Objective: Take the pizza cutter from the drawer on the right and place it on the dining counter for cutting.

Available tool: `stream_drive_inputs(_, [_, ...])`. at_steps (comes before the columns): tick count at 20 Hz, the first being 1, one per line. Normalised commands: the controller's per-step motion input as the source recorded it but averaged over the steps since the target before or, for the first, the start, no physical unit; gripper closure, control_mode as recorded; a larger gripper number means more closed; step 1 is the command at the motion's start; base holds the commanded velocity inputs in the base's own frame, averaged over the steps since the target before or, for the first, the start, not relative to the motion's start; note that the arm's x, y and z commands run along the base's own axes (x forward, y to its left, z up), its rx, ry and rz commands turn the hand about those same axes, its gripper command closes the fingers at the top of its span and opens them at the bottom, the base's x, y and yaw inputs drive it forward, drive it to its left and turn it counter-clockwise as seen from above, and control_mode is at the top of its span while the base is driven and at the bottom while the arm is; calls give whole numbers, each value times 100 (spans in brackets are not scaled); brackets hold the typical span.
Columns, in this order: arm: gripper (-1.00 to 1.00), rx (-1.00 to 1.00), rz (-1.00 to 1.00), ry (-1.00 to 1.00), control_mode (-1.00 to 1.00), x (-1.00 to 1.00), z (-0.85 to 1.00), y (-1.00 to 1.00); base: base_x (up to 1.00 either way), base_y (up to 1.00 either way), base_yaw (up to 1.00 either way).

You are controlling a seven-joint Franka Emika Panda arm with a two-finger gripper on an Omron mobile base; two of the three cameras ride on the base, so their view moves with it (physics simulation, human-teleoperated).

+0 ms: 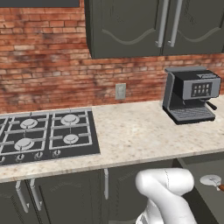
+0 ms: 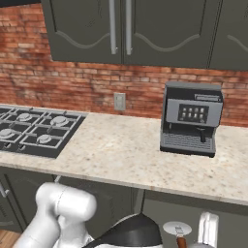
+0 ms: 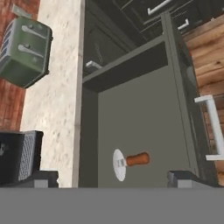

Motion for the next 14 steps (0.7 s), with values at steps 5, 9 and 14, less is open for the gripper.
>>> stream_drive_inputs(5, [-100,-3,0,20,-100,84,15,76,0,0,0])
stream_drive_inputs(9, [-100,-5,0,21,-100,80,7,73,0,0,0])
stream_drive_inputs(14, [-100,-1,6,15,-100,71,0,8,0,0,0])
